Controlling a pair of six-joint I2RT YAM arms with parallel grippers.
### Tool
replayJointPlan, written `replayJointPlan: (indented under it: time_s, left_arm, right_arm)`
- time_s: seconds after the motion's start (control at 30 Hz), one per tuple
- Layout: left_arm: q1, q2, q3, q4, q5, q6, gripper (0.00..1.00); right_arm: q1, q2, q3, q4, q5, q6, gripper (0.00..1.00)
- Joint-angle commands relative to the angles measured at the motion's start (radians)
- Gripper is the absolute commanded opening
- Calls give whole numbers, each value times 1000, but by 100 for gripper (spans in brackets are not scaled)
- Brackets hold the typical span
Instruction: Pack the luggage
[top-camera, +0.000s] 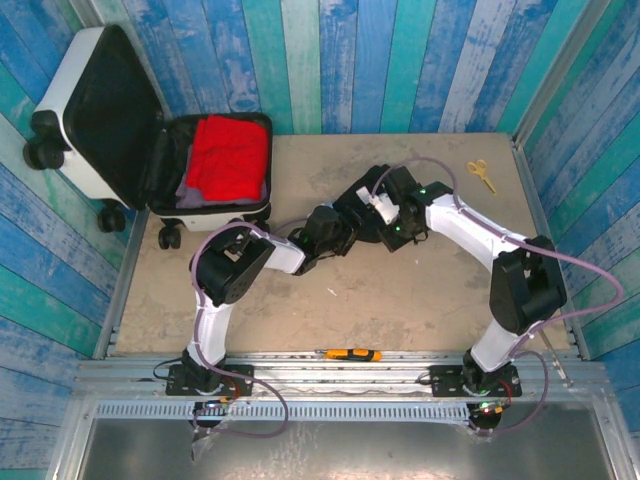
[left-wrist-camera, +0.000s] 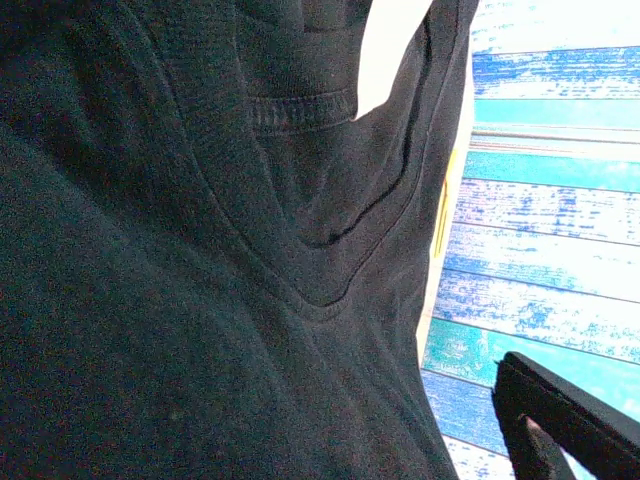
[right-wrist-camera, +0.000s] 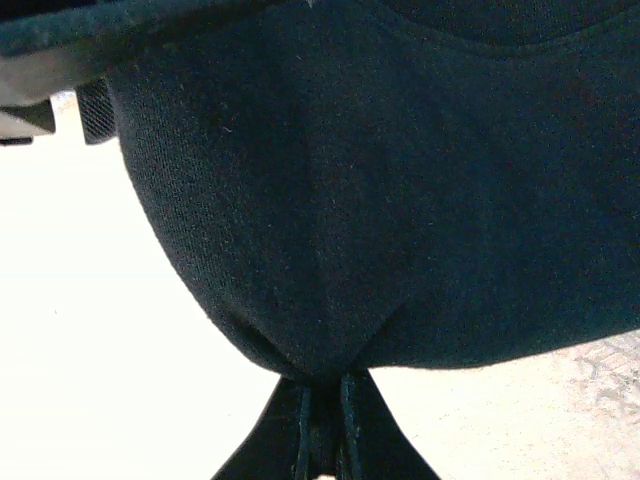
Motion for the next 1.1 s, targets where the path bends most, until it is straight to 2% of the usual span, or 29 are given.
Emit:
replayJointPlan:
  time_s: [0.0,0.07,0.13,0.23,0.27,0.3,0.37,0.4,0.57,0.73,0.9,1.07]
  left_arm:
    - [7,42,-15,-76,-22,17,83]
    - [8,38,-22,-72,-25,20,73]
    - [8,34,-28,-59,-24,24,59]
    - [8,27,-28,-60,-25,27,25]
    - [9,27,-26,-61,-23,30,21]
    - [9,24,-25,-59,-18,35,14]
    - [9,10,-22,-64,-11,48,1]
    - [8,-1,-17,-77,-13,61,0]
    - [-3,-144,37,-319,-103,195,0]
    - [-3,-271,112,-512,-134,280,0]
    - [-3,-374,144,-572,-136,299,0]
    - [-2,-472,200,-660,-187,331,0]
  right_arm:
    - [5,-26,-13,-25,1,-5,1]
    - [5,-24,-19,-25,5,-5,0]
    - [6,-24,-24,-23,10,-3,1]
    - [6,-32,-25,-22,19,3,1]
    - [6,-37,-25,-22,24,6,0]
    - [7,-47,-26,-20,33,12,4]
    - [6,-74,-31,-8,64,28,26]
    - [7,-100,-42,12,85,38,41]
    - [-6,-332,-169,192,153,104,62]
    - [-60,-485,-223,262,175,156,64]
    - [-78,-514,-223,241,173,174,63]
    - [-79,-531,-230,233,166,191,63]
